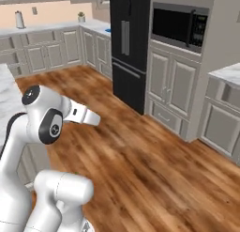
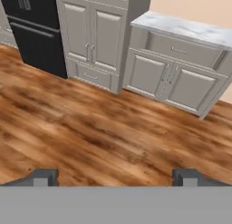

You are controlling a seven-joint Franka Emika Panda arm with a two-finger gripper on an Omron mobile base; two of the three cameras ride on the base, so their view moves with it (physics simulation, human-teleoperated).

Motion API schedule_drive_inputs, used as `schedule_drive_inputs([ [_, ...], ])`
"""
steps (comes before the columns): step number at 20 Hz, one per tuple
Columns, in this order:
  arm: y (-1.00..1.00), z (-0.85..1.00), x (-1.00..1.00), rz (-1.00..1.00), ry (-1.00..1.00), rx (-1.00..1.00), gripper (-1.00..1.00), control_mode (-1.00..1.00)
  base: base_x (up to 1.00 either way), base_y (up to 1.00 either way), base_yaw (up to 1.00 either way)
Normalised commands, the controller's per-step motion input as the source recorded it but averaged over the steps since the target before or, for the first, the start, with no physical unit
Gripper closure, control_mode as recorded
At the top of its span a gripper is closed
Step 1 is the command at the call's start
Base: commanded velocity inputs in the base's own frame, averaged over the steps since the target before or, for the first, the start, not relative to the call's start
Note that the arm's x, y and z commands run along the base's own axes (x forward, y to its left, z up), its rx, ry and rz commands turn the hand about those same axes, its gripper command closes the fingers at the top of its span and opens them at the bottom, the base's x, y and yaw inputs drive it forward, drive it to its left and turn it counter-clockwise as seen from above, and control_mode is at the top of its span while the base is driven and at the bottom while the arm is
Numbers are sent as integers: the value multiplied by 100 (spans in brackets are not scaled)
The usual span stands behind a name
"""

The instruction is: Move the hot dog bun to the plate on the dining table and place the condiment next to that plate. Then navigate to the fridge and take the sausage and place it on the plate as well.

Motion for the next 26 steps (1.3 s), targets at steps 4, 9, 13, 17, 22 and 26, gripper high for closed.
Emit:
schedule_drive_inputs([
  [4, 0, 0, 0, 0, 0, 0, -100, 100, 100, -73, 17],
  [9, 0, 0, 0, 0, 0, 0, -100, 100, 100, -23, 39],
  [13, 0, 0, 0, 0, 0, 0, -100, 100, 100, -6, 50],
  [17, 0, 0, 0, 0, 0, 0, -100, 100, 100, -42, 35],
  [22, 0, 0, 0, 0, 0, 0, -100, 100, 100, -56, 25],
  [26, 0, 0, 0, 0, 0, 0, -100, 100, 100, -26, 12],
])
